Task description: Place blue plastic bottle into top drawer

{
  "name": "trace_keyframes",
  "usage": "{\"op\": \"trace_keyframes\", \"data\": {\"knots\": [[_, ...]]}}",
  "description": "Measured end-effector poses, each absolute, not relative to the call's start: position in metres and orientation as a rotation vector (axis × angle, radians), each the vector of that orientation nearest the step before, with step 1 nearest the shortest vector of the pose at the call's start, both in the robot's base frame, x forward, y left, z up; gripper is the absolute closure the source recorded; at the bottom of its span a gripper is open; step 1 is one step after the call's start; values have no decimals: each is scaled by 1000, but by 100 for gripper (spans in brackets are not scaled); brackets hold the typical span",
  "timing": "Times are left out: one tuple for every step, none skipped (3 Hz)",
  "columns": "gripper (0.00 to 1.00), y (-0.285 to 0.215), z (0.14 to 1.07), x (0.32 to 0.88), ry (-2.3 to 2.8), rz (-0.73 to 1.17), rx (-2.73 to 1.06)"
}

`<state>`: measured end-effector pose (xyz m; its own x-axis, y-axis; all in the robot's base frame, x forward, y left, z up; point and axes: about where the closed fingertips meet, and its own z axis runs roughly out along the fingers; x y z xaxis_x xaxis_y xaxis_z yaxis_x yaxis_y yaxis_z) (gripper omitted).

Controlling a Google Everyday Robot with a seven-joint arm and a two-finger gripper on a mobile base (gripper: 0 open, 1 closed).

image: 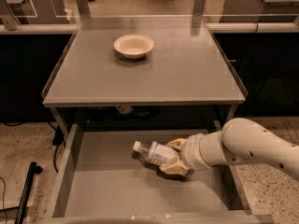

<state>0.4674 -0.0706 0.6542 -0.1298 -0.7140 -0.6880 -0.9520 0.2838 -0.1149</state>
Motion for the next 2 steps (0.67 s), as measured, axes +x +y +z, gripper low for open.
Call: {"op": "trace_keyframes", "data": {"knots": [[100, -69, 614, 483, 2005, 460, -1460], [80, -68, 616, 484, 2007, 461, -1458]]}}
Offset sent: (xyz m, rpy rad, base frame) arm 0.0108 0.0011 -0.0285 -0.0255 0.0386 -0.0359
